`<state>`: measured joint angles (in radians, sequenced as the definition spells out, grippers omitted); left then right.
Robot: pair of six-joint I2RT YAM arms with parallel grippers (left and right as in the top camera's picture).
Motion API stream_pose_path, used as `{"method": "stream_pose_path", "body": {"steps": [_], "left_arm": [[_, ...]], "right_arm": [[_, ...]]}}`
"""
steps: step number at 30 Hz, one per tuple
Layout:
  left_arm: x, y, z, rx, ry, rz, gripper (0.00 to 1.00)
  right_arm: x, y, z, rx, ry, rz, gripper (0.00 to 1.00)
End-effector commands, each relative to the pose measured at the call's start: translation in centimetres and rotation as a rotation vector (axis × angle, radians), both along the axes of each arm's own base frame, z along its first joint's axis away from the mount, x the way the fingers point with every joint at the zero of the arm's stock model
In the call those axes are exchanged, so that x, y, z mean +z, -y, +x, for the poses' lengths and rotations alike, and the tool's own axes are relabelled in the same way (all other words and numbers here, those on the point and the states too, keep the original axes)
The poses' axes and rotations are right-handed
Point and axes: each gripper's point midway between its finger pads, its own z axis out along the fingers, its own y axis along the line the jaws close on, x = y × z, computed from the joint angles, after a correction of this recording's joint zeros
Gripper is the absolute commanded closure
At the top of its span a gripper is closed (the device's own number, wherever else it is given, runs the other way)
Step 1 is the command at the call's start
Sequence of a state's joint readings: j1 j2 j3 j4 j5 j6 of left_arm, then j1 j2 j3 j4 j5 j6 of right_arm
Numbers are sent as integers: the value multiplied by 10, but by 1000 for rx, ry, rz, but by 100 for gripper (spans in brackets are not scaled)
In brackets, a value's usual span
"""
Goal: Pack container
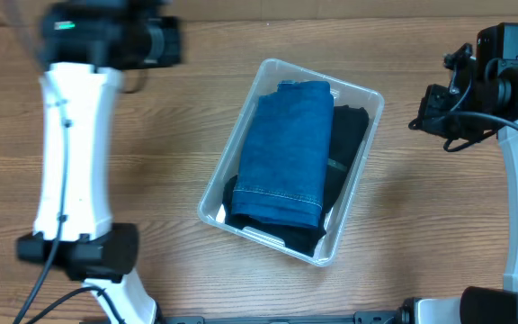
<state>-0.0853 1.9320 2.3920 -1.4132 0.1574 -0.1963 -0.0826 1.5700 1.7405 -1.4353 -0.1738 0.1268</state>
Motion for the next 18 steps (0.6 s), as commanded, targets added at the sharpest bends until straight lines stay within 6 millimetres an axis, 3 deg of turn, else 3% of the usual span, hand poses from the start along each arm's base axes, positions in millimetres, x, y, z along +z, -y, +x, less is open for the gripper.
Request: {"method": "stream_pose_path", "body": {"steps": [1,2,3,4,7,9,11,13,15,18], "left_arm": [[10,-74,-17,186,-26,-16,90],[7,-88,-22,220,-47,-16,90],[5,-104,-27,259,-64,-18,87],[4,-113,-29,282,-71,-19,79],[3,-116,-32,290,-81,-19,78],[3,-116,-31,290,-81,-19,78],[2,-116,-32,290,-82,-18,78],[2,-116,-32,290,-85,-18,78],[1,-115,-34,289,-91,-19,78],[1,-115,-34,289,-93,-19,78]], "right_arm": [[-33,6,2,-44,-57,-21,96],[-42,4,3,-38,-71,-8,96],[-72,-6,3,-20,-111,47,96],[-83,-10,3,-13,-125,69,96],[-136,-29,4,24,-208,141,96],[-159,-58,10,115,-240,190,96],[-159,-97,23,256,-164,227,96],[-149,-118,42,311,-65,223,96],[-138,-130,57,344,14,232,96],[-136,-130,61,342,29,223,96]]}}
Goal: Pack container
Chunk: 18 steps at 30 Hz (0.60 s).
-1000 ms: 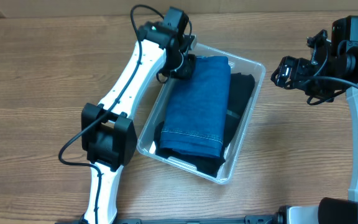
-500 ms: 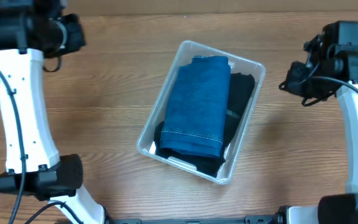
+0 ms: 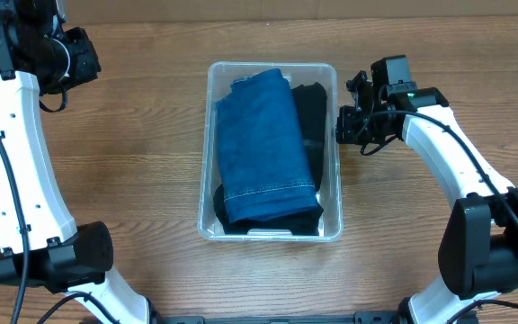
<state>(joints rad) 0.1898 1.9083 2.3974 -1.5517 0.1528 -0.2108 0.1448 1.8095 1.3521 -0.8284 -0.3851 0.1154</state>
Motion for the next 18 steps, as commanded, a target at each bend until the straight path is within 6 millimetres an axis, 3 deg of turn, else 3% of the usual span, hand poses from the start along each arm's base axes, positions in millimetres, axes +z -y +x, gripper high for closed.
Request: {"method": "stream_pose_path", "body": {"steps": [1,4,6,7,8,9,10,11,12,16,18], "left_arm": [[8,2,-2,1,19,-6,77],[7,1,-4,-5,12,4,67],[7,1,-4,-5,14,5,49],[6,1,-2,-6,14,6,41],[3,-1,0,-13,8,17,31],[-1,-1,1,-26,-2,21,24],[-8,-1,3,-28,-25,17,17],[-22,1,6,-43,-67,14,3],[-36,3,8,-52,-114,5,0],[-87,5,6,-67,-301,-41,0],[-96,13,6,-187,-322,-36,0]], "right_arm": [[15,-4,8,15,47,8,96],[18,34,15,-71,74,-174,95],[51,56,29,-130,160,-261,81],[70,61,37,-150,209,-275,64],[93,63,45,-167,270,-271,18],[104,62,48,-171,301,-265,0],[113,62,52,-173,329,-261,0],[123,62,57,-179,362,-255,0],[124,64,58,-185,368,-254,0],[120,84,48,-236,310,-262,0],[124,99,40,-310,279,-248,0]]}}
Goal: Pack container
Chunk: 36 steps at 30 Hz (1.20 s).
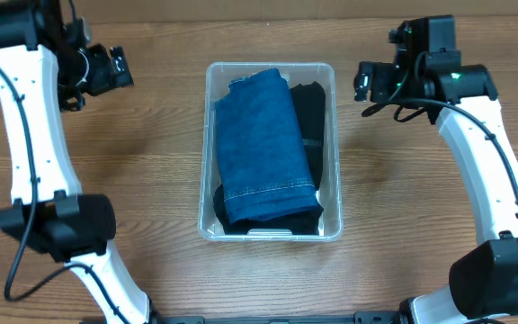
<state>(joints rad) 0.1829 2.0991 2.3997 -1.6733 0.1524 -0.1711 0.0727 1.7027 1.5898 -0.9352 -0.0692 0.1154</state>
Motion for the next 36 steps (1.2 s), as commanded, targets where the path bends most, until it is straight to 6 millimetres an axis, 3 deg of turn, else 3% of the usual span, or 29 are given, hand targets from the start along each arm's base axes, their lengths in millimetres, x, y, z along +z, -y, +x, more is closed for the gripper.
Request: {"method": "stream_pose_path", "body": {"steps": [1,3,7,11,15,17,20,25,29,36], "left_arm": [[-10,16,3,-176,-12,-17,0],[-3,24,1,-217,7,2,0],[17,42,-12,-260,39,62,0],[32,45,-47,-254,48,96,0],[41,47,-85,-247,160,116,0],[38,48,-101,-245,212,126,0],[25,50,-138,-236,359,153,0],[1,51,-201,-141,570,169,0],[-12,51,-217,-120,583,166,0],[-18,51,-222,-122,549,161,0]], "right_arm": [[25,28,-8,-118,33,24,0],[37,44,-22,-153,34,25,0],[53,44,-46,-150,36,21,0],[67,42,-70,-143,81,31,0],[55,41,-101,-127,145,23,0],[48,41,-115,-127,176,25,0],[37,40,-155,-126,241,26,0],[55,38,-214,-124,369,32,0],[44,38,-229,-125,312,30,0],[44,38,-230,-125,310,30,0]]}}
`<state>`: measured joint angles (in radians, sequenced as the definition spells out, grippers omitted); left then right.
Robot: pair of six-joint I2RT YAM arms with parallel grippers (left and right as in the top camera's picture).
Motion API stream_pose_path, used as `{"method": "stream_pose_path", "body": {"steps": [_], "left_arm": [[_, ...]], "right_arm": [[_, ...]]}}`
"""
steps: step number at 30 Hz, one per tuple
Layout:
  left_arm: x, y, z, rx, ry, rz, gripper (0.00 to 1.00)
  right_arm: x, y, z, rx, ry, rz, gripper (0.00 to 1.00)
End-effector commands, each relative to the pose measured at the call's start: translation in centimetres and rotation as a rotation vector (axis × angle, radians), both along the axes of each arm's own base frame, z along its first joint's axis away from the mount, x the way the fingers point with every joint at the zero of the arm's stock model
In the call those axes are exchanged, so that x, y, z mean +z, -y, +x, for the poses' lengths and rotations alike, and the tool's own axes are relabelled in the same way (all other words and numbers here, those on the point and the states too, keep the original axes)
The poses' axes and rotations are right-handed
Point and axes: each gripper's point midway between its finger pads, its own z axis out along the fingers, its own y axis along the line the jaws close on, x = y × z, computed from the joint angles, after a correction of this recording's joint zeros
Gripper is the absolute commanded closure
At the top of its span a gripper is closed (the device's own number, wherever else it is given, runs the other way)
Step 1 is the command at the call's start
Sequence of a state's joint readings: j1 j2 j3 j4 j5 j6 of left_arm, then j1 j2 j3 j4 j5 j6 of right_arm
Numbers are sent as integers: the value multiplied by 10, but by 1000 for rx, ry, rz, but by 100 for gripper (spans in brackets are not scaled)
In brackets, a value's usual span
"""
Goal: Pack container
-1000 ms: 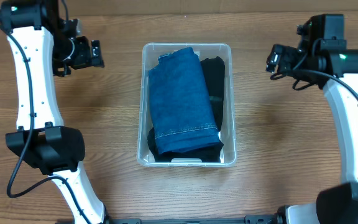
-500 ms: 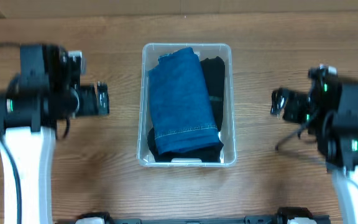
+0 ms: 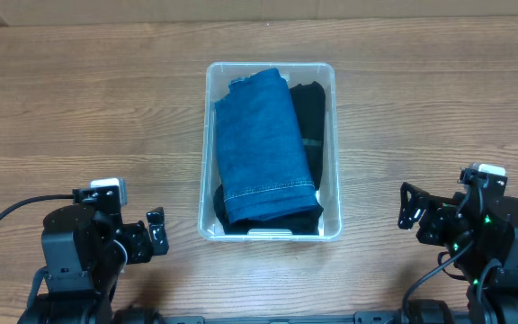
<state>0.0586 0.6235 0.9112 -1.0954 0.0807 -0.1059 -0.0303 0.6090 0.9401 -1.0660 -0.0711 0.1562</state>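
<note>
A clear plastic container (image 3: 271, 65) stands at the table's middle, its long side running front to back. Folded blue jeans (image 3: 263, 148) fill its left and centre, lying on a black garment (image 3: 311, 112) that shows along the right and at the front. My left gripper (image 3: 156, 232) sits low at the front left, pointing right, apart from the container. My right gripper (image 3: 407, 206) sits at the front right, pointing left, also apart from it. Both look open with nothing between the fingers.
The wooden table (image 3: 79, 117) stretches to either side of the container. Both arm bases and their cables crowd the front edge at the left and right corners.
Both arms were stretched out at the far side, flanking the container's back corners. Now both are folded back at the front corners. The container and clothes have not moved.
The container first lay skewed with the jeans in it, both grippers away from it. Then it stood straight with my right gripper at its right wall. After that both grippers hung clear of it at the back, and now both arms are drawn back.
</note>
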Motion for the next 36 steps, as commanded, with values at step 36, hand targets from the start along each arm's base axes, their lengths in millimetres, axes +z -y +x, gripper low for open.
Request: {"method": "stream_pose_path", "body": {"steps": [36], "left_arm": [[-3,-2,-1,22,-7,-8,0]], "right_arm": [[-77,-20,38,124,671,-169,0]]}}
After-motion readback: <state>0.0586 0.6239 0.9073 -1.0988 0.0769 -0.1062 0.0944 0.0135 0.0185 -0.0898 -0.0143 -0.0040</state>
